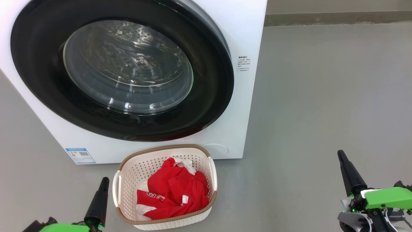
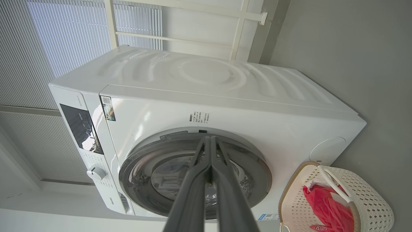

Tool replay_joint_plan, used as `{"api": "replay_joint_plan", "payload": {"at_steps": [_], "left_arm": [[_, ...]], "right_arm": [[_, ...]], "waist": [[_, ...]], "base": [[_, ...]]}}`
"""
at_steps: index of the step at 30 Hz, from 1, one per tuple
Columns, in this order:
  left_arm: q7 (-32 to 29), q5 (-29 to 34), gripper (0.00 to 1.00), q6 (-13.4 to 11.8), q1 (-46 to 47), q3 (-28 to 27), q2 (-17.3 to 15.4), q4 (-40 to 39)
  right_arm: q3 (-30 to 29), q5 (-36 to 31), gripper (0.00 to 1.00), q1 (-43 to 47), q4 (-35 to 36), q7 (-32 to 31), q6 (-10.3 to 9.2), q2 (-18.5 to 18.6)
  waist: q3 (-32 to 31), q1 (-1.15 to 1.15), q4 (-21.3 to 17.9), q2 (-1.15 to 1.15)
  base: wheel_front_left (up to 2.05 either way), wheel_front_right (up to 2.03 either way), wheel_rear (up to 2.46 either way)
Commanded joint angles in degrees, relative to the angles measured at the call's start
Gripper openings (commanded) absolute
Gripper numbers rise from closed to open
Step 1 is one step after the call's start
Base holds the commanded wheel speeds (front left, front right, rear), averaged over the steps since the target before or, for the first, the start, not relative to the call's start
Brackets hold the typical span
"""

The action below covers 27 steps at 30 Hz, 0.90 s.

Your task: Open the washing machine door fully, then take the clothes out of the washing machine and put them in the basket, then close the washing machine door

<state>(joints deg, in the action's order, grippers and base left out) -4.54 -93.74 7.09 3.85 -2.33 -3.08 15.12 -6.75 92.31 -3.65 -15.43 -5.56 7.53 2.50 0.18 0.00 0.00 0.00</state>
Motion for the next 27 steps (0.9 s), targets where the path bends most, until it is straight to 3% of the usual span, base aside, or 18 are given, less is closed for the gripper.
{"api": "replay_joint_plan", "payload": {"at_steps": [1, 27], "left_arm": [[-0.3, -0.1, 0.00, 0.4, 2.2, -2.2, -1.3, -1.2], [-0.8, 0.4, 0.00, 0.4, 2.2, -2.7, -0.9, -1.1]], "right_arm": [[1.0, 0.5, 0.00, -2.5, 1.5, -0.3, -0.04, 0.9], [0.7, 0.3, 0.00, -2.5, 1.4, -0.5, -0.04, 0.8]], "waist": [[0.0, 0.00, 0.0, 0.00], [0.0, 0.00, 0.0, 0.00]], "base": [[0.00, 0.00, 0.00], [0.00, 0.00, 0.00]]}}
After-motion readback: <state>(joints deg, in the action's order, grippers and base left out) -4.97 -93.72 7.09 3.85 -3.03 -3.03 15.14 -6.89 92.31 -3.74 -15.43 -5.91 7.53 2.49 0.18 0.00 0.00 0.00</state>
